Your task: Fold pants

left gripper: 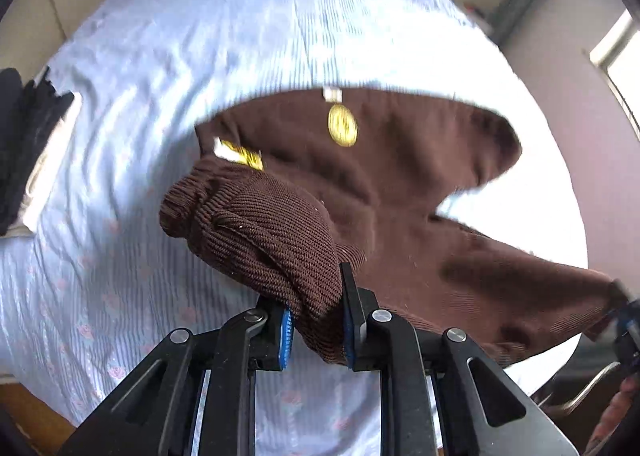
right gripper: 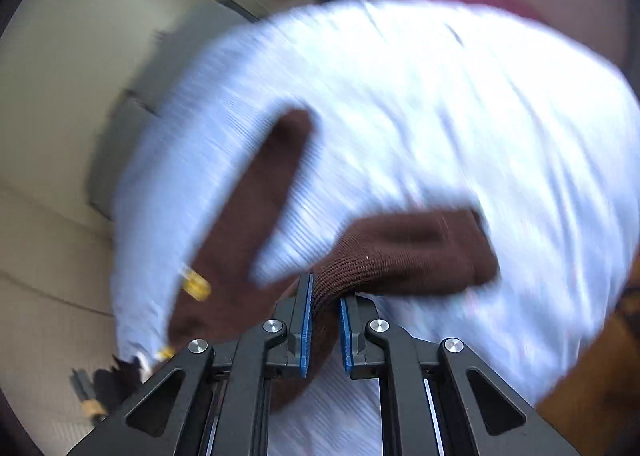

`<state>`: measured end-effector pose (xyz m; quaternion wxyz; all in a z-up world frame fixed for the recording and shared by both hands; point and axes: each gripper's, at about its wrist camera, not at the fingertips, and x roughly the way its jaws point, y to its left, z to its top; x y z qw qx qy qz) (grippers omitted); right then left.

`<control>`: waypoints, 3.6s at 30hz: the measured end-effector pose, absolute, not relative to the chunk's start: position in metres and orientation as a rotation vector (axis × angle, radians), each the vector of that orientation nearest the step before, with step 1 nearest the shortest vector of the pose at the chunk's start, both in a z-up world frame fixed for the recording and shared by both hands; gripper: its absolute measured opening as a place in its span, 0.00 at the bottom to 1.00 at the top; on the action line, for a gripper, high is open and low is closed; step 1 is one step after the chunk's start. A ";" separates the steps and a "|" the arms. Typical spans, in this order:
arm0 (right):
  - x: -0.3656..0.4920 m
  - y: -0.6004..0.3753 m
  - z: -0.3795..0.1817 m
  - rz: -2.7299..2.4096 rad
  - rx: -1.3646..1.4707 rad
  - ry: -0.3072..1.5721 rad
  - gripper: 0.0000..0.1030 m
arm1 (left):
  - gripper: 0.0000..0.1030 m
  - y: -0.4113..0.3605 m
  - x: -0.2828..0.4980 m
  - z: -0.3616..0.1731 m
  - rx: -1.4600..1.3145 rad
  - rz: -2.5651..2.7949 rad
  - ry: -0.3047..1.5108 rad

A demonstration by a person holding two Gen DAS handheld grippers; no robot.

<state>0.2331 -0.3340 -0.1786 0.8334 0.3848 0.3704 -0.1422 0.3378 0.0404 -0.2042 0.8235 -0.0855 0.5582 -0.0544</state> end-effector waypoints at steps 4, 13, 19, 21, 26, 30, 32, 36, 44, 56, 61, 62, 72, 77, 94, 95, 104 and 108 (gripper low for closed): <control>0.312 -0.343 -0.133 -0.275 0.742 0.663 0.12 | 0.18 0.054 0.378 -0.183 -0.309 -0.044 1.136; 0.477 -0.334 -0.147 -0.293 0.631 0.728 0.12 | 0.18 0.081 0.486 -0.222 -0.447 0.129 1.210; 0.505 -0.333 -0.214 -0.299 0.573 0.884 0.13 | 0.24 0.072 0.542 -0.267 -0.358 0.157 1.337; 0.523 -0.333 -0.222 -0.264 0.551 0.908 0.20 | 0.26 0.071 0.550 -0.270 -0.328 0.147 1.364; 0.504 -0.327 -0.176 -0.329 0.377 0.810 0.58 | 0.37 0.070 0.541 -0.237 -0.273 0.046 1.333; 0.471 -0.320 -0.134 -0.325 0.250 0.685 0.75 | 0.69 0.067 0.525 -0.211 -0.211 -0.048 1.318; 0.456 -0.315 -0.131 -0.326 0.196 0.697 0.75 | 0.84 0.065 0.515 -0.194 -0.089 0.004 1.273; 0.435 -0.312 -0.149 -0.284 0.152 0.758 0.75 | 0.95 0.041 0.497 -0.159 0.235 -0.036 1.058; 0.484 -0.350 -0.242 -0.232 0.343 0.949 0.72 | 0.91 0.005 0.544 -0.223 0.370 -0.583 1.166; 0.546 -0.371 -0.292 -0.212 0.376 1.085 0.15 | 0.33 -0.006 0.577 -0.285 0.222 -0.702 1.406; 0.506 -0.374 -0.239 -0.247 0.405 0.938 0.10 | 0.31 -0.010 0.575 -0.249 0.136 -0.771 1.329; 0.501 -0.376 -0.231 -0.274 0.384 0.916 0.10 | 0.31 -0.013 0.585 -0.252 0.146 -0.740 1.335; 0.536 -0.379 -0.246 -0.379 0.200 0.995 0.48 | 0.57 -0.021 0.645 -0.307 0.088 -0.396 1.454; 0.466 -0.346 -0.171 -0.383 0.057 0.752 0.70 | 0.75 -0.007 0.580 -0.220 0.308 -0.340 1.069; 0.420 -0.207 -0.293 0.218 0.199 1.181 0.69 | 0.82 0.151 0.457 -0.294 -0.480 -0.010 1.258; 0.423 -0.204 -0.296 0.225 0.192 1.188 0.69 | 0.82 0.151 0.460 -0.302 -0.513 -0.014 1.273; 0.432 -0.173 -0.310 0.274 0.162 1.221 0.68 | 0.57 0.140 0.471 -0.344 -0.812 0.050 1.287; 0.440 -0.161 -0.298 0.332 0.123 1.216 0.65 | 0.41 0.148 0.480 -0.296 -0.804 0.022 1.159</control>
